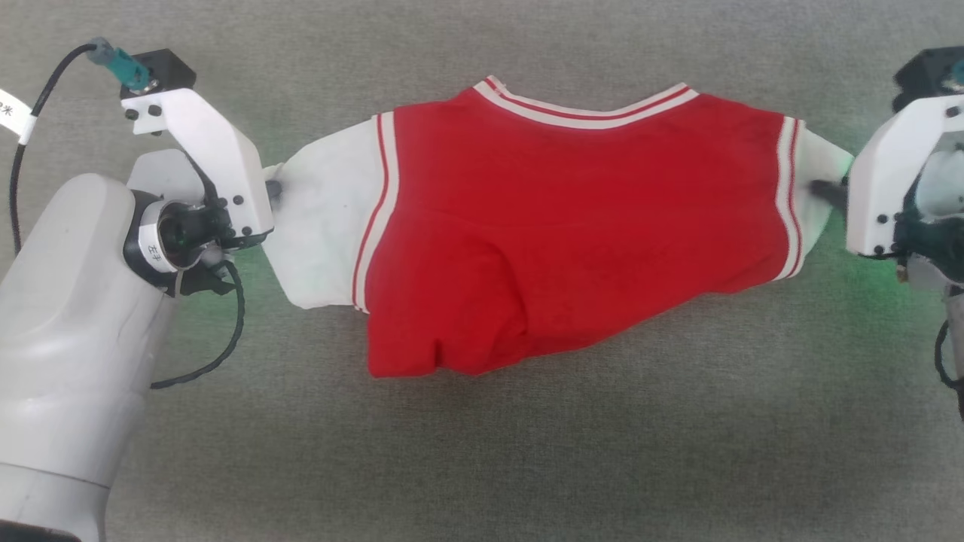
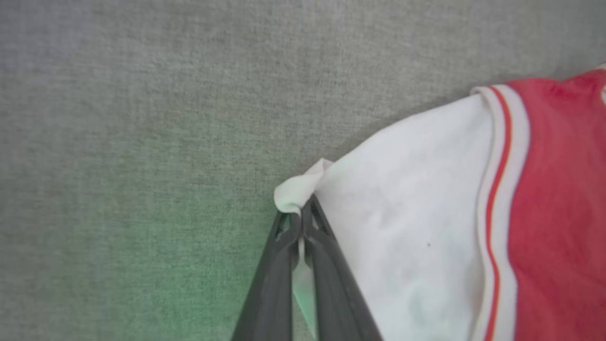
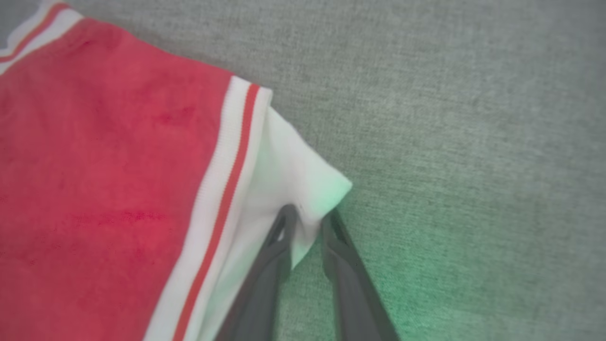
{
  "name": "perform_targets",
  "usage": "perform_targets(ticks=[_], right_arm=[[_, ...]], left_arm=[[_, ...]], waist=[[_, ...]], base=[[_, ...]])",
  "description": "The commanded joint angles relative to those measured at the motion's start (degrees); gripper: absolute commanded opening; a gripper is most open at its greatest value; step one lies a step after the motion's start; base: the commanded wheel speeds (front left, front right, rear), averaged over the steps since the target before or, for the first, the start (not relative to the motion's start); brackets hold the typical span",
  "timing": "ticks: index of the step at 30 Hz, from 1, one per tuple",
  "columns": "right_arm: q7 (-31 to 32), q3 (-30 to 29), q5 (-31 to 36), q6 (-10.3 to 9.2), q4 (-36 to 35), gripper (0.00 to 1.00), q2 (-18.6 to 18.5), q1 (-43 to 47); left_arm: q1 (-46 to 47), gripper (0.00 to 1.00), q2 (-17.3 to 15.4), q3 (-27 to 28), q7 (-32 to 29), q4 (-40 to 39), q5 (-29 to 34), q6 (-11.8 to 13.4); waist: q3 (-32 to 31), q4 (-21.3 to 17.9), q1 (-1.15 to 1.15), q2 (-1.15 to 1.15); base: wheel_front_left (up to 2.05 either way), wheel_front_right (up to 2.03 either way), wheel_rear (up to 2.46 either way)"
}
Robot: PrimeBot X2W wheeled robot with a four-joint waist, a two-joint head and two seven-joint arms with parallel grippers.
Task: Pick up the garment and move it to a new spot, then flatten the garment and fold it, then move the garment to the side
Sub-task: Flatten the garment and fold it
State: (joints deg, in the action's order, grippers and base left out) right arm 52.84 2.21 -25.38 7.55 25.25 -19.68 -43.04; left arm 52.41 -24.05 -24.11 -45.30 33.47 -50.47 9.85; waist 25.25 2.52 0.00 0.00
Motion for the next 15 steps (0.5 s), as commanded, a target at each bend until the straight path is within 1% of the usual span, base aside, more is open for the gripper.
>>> perform_targets(ticks=[1,4,7,15], right_arm=[[0.9,-0.1,0.4,-0.12,2.2,0.0,0.8,1.0],[0.5,-0.8,0.0,-0.11,1.9,0.0,1.2,-1.2],[-0.3,-0.7,-0.2,-0.09,0.5,0.0,0.8,-3.0],[-0.9,0.8,-1.4,-0.1,-2.7,0.0,1.1,-6.1]], left_arm=[[0.5,0.0,0.3,0.1,0.6,0.9,-0.6,-0.2],[1.3,0.0,0.3,1.1,1.8,1.6,-1.3,-0.7],[2.3,0.0,0.0,1.8,2.6,1.9,-1.5,-1.1],[5.5,0.0,-1.5,1.4,3.2,-0.7,0.1,-1.3]], waist=[[-0.4,0.3,0.0,0.0],[-1.6,0.5,0.0,0.0],[-3.4,0.4,0.0,0.0],[-8.5,-0.4,0.0,0.0]], base=[[0.0,0.0,0.0],[0.0,0.0,0.0],[0.0,0.0,0.0],[0.0,0.0,0.0]])
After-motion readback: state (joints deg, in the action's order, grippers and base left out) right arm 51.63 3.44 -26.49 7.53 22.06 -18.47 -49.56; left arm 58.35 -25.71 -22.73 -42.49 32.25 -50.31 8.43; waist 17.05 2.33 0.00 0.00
